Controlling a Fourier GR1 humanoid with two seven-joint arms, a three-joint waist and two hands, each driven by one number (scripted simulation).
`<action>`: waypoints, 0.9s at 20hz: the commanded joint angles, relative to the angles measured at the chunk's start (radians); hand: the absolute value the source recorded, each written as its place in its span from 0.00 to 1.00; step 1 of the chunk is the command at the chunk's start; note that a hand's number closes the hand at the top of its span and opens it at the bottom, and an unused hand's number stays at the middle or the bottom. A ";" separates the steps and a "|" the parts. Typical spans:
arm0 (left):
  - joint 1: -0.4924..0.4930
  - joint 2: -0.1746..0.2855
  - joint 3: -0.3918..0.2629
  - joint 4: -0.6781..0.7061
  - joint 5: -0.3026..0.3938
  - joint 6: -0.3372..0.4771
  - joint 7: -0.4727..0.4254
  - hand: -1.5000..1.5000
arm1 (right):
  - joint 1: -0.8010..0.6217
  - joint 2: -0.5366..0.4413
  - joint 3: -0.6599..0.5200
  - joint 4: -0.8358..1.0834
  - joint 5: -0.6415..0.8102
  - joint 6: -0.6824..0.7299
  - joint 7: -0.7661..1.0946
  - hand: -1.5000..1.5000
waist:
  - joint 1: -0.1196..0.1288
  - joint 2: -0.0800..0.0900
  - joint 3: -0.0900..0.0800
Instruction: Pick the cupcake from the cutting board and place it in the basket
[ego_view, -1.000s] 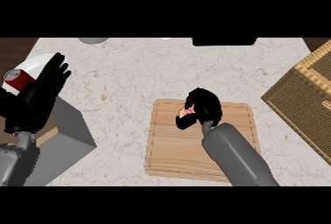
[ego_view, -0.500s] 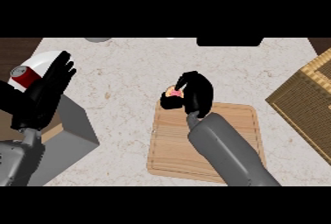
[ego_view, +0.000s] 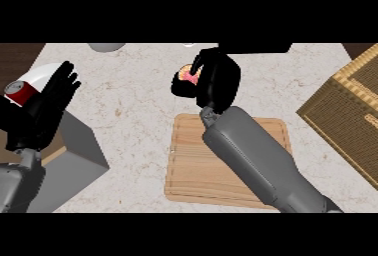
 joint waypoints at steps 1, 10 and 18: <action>0.065 -0.012 0.018 0.129 -0.008 0.008 -0.012 0.50 | -0.118 0.006 -0.048 -0.002 0.108 0.054 0.207 1.00 | -0.017 0.014 -0.031; 0.123 -0.006 0.016 0.060 -0.005 -0.003 -0.003 0.50 | -0.203 -0.083 -0.219 0.020 0.224 0.172 0.230 1.00 | -0.006 0.016 -0.028; 0.110 -0.015 0.029 0.096 0.000 -0.019 -0.023 0.50 | -0.262 -0.189 -0.353 0.053 0.270 0.244 0.193 1.00 | -0.009 0.024 -0.029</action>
